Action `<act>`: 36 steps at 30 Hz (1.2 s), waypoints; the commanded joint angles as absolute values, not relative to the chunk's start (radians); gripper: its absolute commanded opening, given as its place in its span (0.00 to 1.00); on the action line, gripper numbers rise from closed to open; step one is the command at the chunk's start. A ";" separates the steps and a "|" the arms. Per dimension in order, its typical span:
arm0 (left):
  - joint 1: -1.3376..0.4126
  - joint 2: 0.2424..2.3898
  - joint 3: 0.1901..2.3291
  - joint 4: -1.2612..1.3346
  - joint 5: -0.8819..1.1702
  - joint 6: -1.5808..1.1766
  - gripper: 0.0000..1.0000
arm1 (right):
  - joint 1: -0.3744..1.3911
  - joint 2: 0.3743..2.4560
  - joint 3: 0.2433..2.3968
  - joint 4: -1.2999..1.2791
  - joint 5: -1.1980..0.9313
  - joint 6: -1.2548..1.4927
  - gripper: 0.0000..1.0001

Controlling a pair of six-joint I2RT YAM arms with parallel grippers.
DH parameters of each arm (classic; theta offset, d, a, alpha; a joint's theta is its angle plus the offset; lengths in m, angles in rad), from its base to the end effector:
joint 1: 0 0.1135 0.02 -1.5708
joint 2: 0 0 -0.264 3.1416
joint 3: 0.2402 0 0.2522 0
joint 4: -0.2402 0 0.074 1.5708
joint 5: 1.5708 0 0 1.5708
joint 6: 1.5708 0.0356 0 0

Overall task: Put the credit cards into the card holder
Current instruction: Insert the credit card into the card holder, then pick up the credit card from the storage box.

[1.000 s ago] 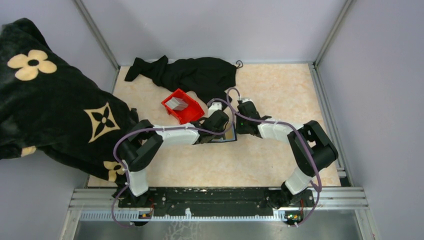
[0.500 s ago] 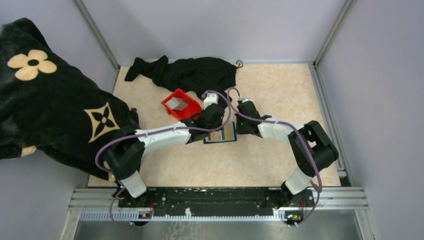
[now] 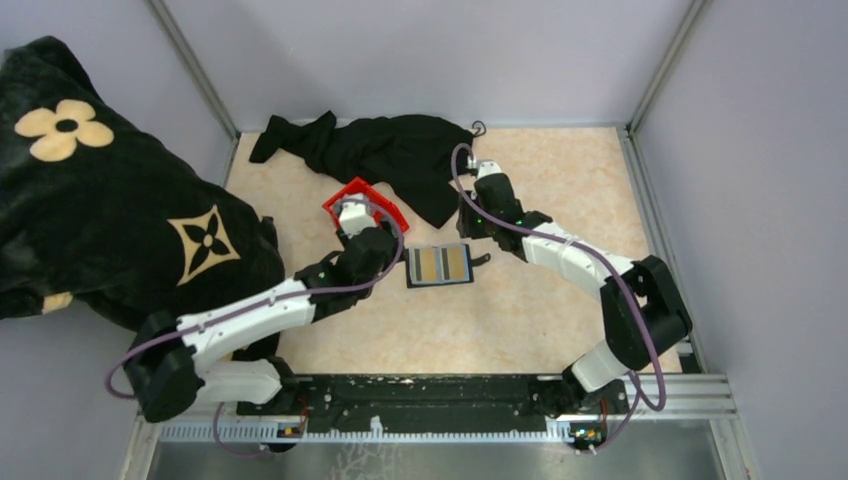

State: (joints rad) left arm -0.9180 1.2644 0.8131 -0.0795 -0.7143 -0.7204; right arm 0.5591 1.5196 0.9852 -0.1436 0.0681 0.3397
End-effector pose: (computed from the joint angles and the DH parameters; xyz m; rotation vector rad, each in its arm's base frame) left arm 0.1849 -0.2035 0.2613 -0.2203 1.9644 -0.3161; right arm 0.2837 0.1747 0.2353 -0.2125 2.2688 0.4038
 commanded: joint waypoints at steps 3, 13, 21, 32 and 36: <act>-0.914 1.099 0.715 -0.164 -0.808 -0.842 0.73 | 0.652 1.568 1.197 -0.103 0.049 0.225 0.41; -0.913 1.057 0.696 -0.404 -0.938 -1.114 0.85 | 0.739 1.933 1.692 -0.228 -0.023 0.053 0.52; -0.913 1.027 0.670 -0.625 -1.054 -1.424 1.00 | 0.740 2.153 1.942 -0.271 -0.073 0.058 0.47; -0.907 0.957 0.639 -0.889 -1.074 -1.778 0.99 | 0.755 2.359 2.222 -0.382 -0.150 0.063 0.47; -0.907 0.934 0.635 -0.891 -1.078 -1.784 0.98 | 0.766 2.381 2.236 -0.372 -0.167 0.065 0.47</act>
